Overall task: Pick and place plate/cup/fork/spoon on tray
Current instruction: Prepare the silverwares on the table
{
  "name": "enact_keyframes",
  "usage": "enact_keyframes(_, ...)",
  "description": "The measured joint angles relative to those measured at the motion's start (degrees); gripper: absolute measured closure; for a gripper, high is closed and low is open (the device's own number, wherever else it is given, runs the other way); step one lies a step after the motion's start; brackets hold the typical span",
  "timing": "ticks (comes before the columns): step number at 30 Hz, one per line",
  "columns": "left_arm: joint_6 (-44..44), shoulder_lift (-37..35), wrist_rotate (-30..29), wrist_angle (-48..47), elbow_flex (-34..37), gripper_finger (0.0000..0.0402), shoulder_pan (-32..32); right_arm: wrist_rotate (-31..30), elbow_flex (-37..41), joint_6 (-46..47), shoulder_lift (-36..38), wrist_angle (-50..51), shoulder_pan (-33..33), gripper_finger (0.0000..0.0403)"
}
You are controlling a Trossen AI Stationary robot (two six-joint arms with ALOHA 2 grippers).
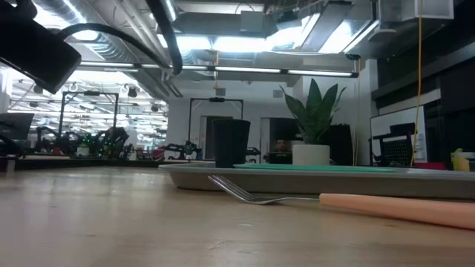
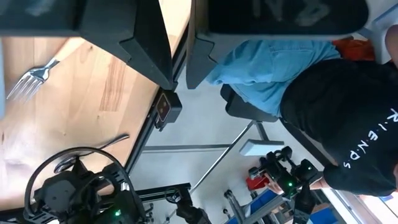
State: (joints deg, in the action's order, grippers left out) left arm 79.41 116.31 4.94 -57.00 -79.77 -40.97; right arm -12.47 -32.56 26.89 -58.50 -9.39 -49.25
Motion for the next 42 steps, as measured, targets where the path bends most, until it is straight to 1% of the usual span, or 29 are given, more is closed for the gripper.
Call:
enact_keyframes(7,-0.2,0.0,-3.0,2.8,0.0,0.0401,1.0,0.0,0.0,-0.2,0.0,0.1,0.0,0.0350)
enact_keyframes(16,-3.6,0.0,-9.1,11.3,0.0,0.0401,6.2,0.0,0.0,0.0,0.0,0.3,0.0,0.0350)
enact_keyframes(20,-8.1,0.0,-13.1,16.9,0.0,0.0401,8.9,0.0,0.0,0.0,0.0,0.3,0.0,0.0350)
enact_keyframes(28,-16.0,0.0,-18.3,27.7,0.0,0.0401,14.0,0.0,0.0,0.0,0.0,0.6,0.0,0.0350)
enact_keyframes(30,-18.1,0.0,-17.1,29.7,0.0,0.0401,14.9,0.0,0.0,0.0,0.0,0.6,0.0,0.0350)
enact_keyframes(31,-18.9,0.0,-15.3,29.7,-0.2,0.0401,15.2,0.0,0.0,0.0,0.0,0.7,0.0,0.0350)
enact_keyframes(34,-19.8,0.0,-6.6,27.6,-1.6,0.0401,14.8,0.0,0.0,0.0,0.0,0.9,0.0,0.0350)
enact_keyframes(36,-19.6,0.0,-3.4,27.2,-1.9,0.0401,13.8,0.0,0.0,0.0,0.0,1.2,0.0,0.0350)
enact_keyframes(42,-17.7,0.8,-2.6,27.3,-2.1,0.0401,10.8,0.0,0.0,-0.2,0.0,1.6,0.0,0.0350)
